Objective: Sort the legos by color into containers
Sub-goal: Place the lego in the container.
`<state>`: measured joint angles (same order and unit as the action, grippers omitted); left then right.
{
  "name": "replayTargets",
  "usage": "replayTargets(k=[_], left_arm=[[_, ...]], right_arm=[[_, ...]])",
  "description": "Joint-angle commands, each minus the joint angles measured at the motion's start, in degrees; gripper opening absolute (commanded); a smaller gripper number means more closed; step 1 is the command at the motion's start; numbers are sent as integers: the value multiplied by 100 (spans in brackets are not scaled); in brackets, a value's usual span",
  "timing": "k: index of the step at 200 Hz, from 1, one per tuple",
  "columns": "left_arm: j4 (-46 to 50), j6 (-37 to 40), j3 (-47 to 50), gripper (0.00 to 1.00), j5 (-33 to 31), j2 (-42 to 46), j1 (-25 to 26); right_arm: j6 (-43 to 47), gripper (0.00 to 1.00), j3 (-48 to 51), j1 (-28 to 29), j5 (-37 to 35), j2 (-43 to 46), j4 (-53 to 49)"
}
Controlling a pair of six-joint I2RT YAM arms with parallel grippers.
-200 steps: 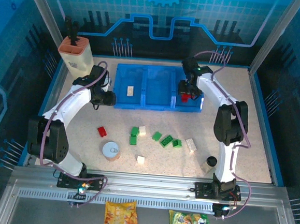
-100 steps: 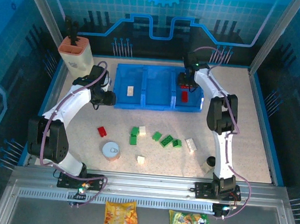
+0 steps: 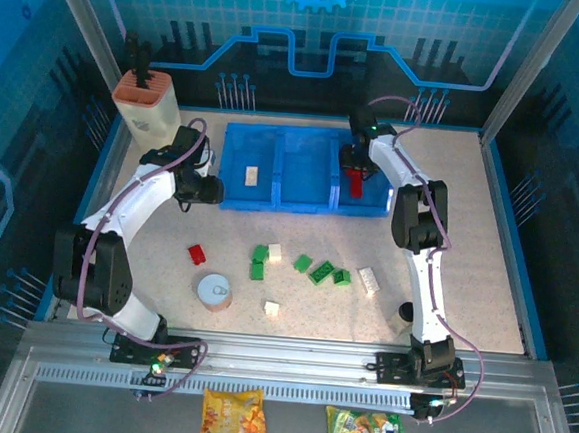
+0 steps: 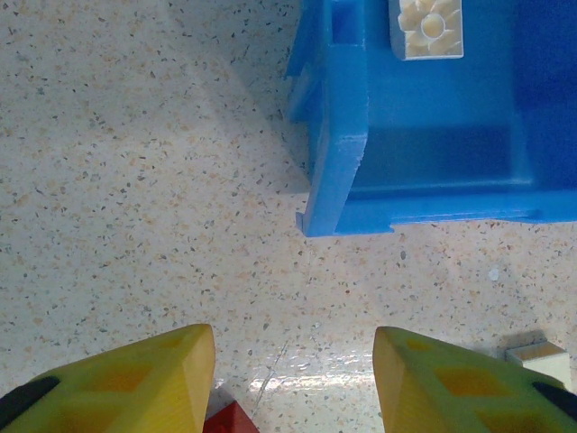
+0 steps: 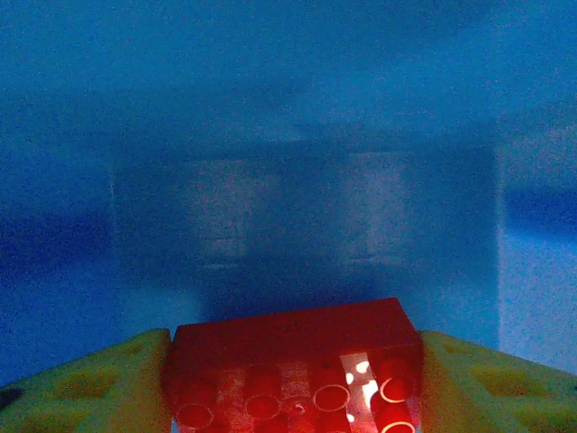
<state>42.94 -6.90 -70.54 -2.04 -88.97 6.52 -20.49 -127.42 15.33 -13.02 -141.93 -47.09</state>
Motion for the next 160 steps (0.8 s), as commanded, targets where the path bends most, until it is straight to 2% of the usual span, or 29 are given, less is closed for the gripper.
replayTargets(k=[1, 25, 160], left_arm=[[-44, 92, 85, 51, 134, 134, -39], [-50, 90, 83, 51, 151, 130, -37], [-31, 81, 81, 50, 214, 181, -38]], right_arm=[[57, 64, -170, -28, 71, -131, -131], [80, 68, -259, -10, 23, -95, -209], [206, 75, -264, 33, -94, 517, -525]])
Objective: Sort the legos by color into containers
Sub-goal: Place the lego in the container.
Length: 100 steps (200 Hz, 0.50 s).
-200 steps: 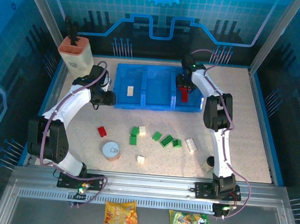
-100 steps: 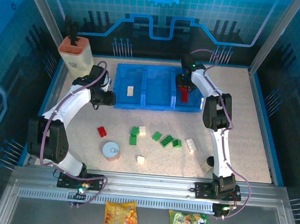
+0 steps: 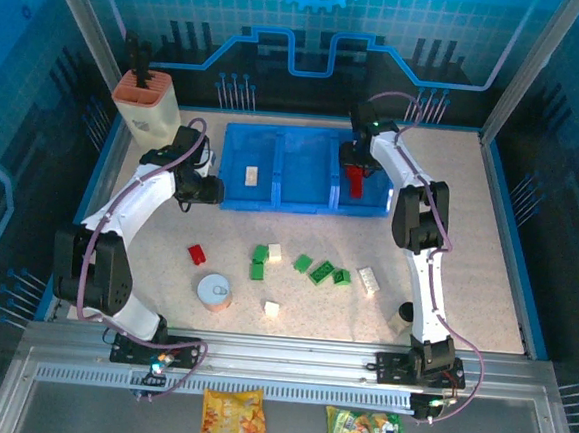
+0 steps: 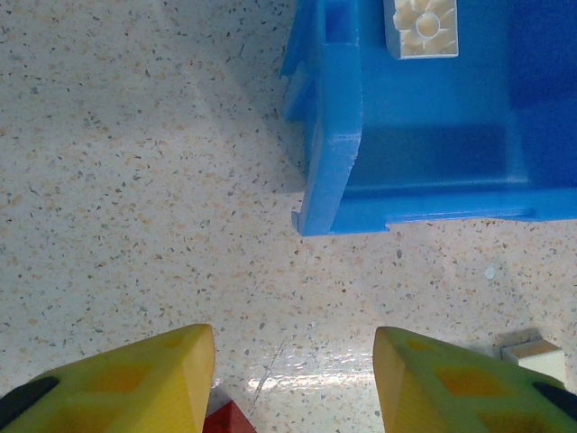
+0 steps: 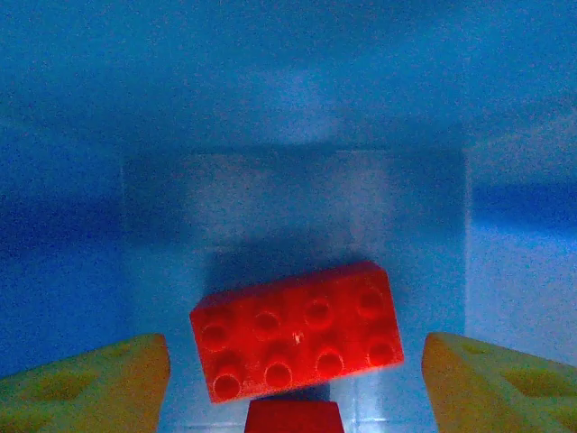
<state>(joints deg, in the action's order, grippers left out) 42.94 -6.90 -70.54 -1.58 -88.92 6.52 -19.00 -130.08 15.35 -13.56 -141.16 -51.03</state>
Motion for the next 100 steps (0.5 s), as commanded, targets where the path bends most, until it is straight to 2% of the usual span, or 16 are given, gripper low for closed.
replayTargets(k=[1, 39, 100], left_arm=[[-31, 82, 83, 50, 172, 175, -38], [2, 59, 52, 50, 202, 190, -38], [334, -34, -130, 51, 173, 242, 72]], right_arm=[[56, 75, 10, 30, -40, 445, -129], [21, 75, 369, 61, -24, 759, -40], [-40, 74, 1484, 163, 90, 1978, 87]])
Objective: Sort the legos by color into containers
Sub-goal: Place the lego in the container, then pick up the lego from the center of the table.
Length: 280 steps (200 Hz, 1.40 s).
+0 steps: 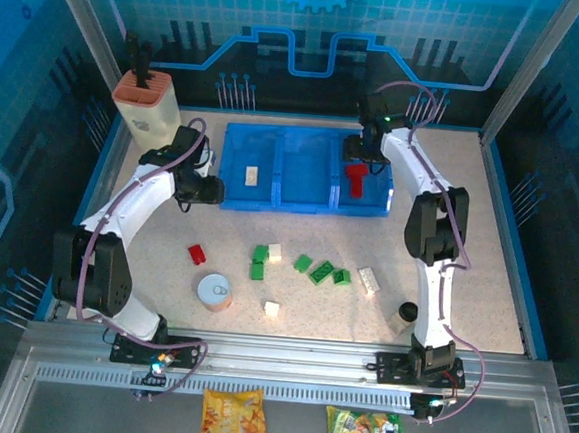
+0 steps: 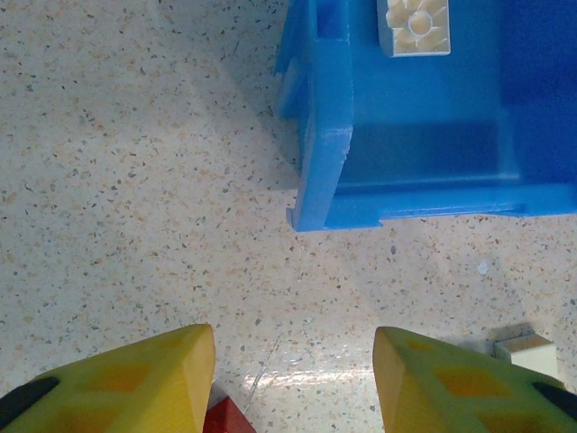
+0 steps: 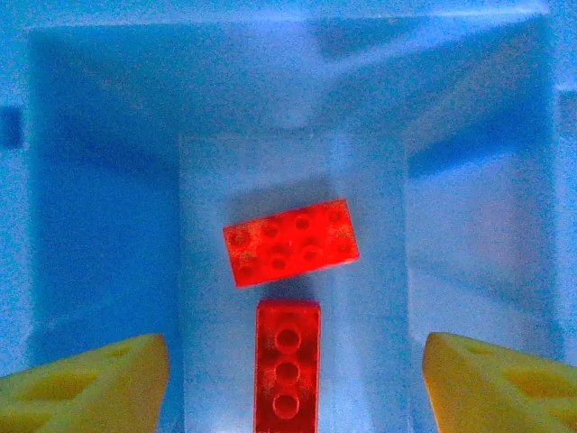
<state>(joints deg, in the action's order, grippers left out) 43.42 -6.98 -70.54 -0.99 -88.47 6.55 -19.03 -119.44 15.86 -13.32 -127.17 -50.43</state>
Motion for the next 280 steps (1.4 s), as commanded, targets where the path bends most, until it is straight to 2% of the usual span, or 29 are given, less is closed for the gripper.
replayTargets(k=[1, 50, 119, 160, 230, 280], left_arm=[[297, -28, -130, 51, 115, 198, 77], [571, -335, -175, 50, 118, 155, 546], [365, -877, 104, 50, 67, -53, 1815], [229, -993, 351, 51, -40, -226, 2353], [44, -1021, 586, 54, 32, -698, 2861], [-22, -916, 594, 56, -107, -1025, 2920]], right_arm=[[-39, 74, 451, 116, 66, 606, 35], [-155, 73, 1745, 225, 150, 1640, 298], [-338, 73, 3290, 234, 106, 2867, 535], [-343, 73, 3899, 152, 51, 3339, 576], [-401, 73, 4542, 5, 152, 3673, 747], [-433, 73, 4644, -26, 249, 3680, 772]])
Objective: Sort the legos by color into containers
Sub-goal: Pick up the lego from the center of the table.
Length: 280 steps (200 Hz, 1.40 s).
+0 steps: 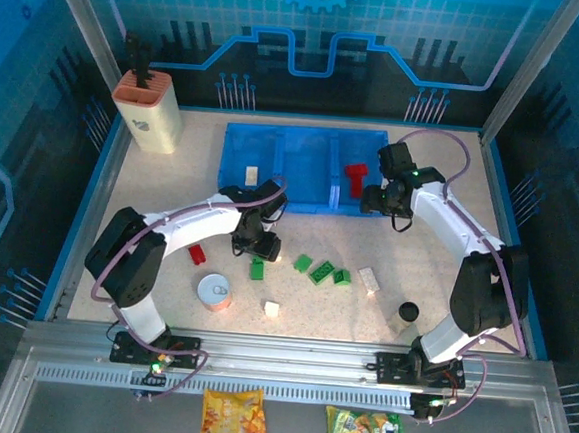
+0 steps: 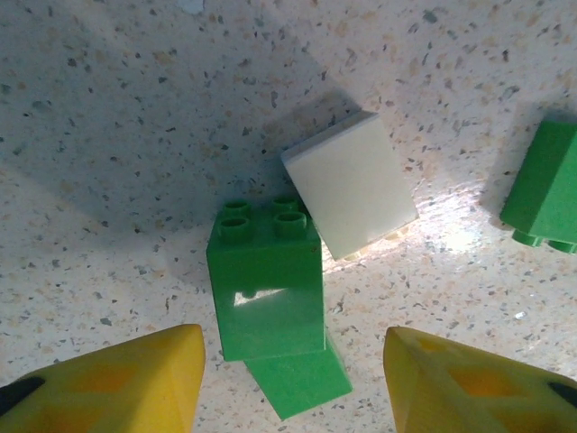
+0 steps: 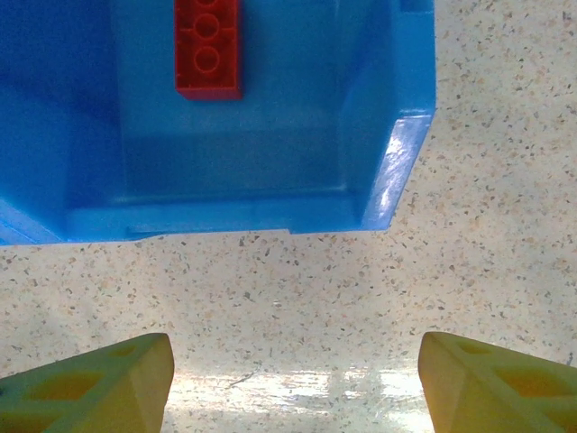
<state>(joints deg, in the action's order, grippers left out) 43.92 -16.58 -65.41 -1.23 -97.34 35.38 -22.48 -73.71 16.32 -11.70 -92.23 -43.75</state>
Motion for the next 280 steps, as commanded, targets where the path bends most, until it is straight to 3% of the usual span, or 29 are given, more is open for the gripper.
replayTargets(k=[1, 60, 160, 280], left_arm=[[-74, 47, 81, 56, -90, -146, 34], [-146, 137, 65, 55, -348, -465, 41], [-129, 176, -25, 45, -422, -609, 40], [93, 138, -367, 37, -509, -166, 41]], right_arm=[[-89, 73, 74, -74, 88, 186, 103], [-81, 73, 85, -81, 76, 213, 76], [-89, 73, 77, -79, 63, 267, 40], [-59, 72, 59, -93, 2, 449, -54]])
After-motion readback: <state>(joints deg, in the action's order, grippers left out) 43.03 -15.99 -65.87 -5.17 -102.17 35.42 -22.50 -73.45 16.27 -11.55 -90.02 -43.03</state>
